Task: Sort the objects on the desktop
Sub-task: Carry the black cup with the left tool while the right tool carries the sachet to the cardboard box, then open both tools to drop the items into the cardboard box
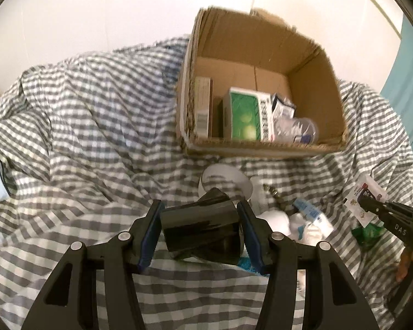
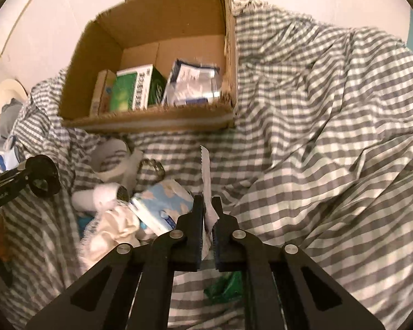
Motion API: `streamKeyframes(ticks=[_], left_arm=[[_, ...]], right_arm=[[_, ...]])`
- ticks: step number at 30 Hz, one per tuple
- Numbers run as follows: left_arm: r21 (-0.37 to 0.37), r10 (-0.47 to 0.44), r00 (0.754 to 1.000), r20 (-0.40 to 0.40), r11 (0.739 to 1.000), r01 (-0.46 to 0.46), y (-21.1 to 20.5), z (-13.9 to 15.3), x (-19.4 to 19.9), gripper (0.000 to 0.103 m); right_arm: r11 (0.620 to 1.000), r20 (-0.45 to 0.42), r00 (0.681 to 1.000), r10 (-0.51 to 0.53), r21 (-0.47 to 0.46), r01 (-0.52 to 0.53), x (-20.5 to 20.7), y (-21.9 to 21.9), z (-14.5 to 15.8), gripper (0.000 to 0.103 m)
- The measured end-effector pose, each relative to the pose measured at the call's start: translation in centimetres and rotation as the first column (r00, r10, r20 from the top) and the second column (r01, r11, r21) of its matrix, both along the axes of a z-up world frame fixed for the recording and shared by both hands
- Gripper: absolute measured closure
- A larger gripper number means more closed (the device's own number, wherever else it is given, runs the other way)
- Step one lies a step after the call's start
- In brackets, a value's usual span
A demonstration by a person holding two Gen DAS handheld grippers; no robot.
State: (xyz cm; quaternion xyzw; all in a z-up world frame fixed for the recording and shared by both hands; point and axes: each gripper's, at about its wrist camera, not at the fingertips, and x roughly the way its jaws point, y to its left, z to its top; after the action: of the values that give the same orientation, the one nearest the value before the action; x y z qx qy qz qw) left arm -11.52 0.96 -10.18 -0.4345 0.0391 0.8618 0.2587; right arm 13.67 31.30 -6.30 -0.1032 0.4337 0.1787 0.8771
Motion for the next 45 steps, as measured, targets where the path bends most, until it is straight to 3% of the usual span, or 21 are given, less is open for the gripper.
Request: streamKeyframes(ticks=[10, 18, 26, 34, 35, 36, 37, 38, 41, 45], left_arm=[[0.049, -0.042, 0.996, -0.077, 0.998, 0.046, 1.7, 4.4, -0.5, 0.047], [0.066, -0.088, 0.987, -0.131, 0.993, 0.097, 6.4, 7.3, -4.2, 0.047], [0.056, -0.133, 0.973, -0.188, 0.988, 0.145, 11.9, 8.4, -9.5, 0.047], [0.012, -0.174, 0.969, -0.175, 0.984, 0.179, 15.1, 6.2, -13.3, 0.045], [0.001, -0.179, 0.969, -0.169, 0.983, 0.182, 15.3, 5.9, -13.4, 0.042], [-0.019, -0.18, 0.97, -0.164, 0.984, 0.179, 15.5, 5.6, -13.5, 0.028], [-0.037, -0.171, 0.97, -0.171, 0.985, 0.167, 15.6, 5.6, -13.4, 0.012], [-0.054, -0.159, 0.969, -0.19, 0.987, 0.151, 15.6, 5.8, -13.1, 0.007], [-0.08, -0.153, 0.956, -0.25, 0.987, 0.137, 14.8, 7.0, -12.2, 0.006], [-0.08, -0.15, 0.955, -0.257, 0.988, 0.133, 13.0, 9.2, -10.6, 0.005]], right_arm=[[0.996, 0.091, 0.993, 0.077, 0.04, -0.081, -1.3, 1.9, 5.3, 0.098], [0.986, 0.165, 0.975, 0.15, 0.043, -0.159, 2.1, 4.5, 9.1, 0.098], [0.979, 0.145, 0.974, 0.175, 0.077, -0.188, 9.1, 7.1, 9.3, 0.098], [0.981, 0.098, 0.981, 0.169, 0.076, -0.176, 14.4, 8.3, 7.9, 0.098], [0.982, 0.094, 0.982, 0.163, 0.077, -0.17, 14.7, 8.4, 7.9, 0.092], [0.984, 0.081, 0.984, 0.157, 0.073, -0.163, 15.0, 8.6, 7.8, 0.082], [0.986, 0.083, 0.985, 0.148, 0.069, -0.154, 15.1, 8.6, 7.9, 0.057], [0.987, 0.104, 0.985, 0.141, 0.066, -0.148, 14.9, 8.6, 8.3, 0.044], [0.988, 0.134, 0.981, 0.138, 0.054, -0.146, 14.3, 8.5, 9.5, 0.043], [0.989, 0.149, 0.982, 0.118, 0.077, -0.13, 12.5, 7.1, 11.5, 0.043]])
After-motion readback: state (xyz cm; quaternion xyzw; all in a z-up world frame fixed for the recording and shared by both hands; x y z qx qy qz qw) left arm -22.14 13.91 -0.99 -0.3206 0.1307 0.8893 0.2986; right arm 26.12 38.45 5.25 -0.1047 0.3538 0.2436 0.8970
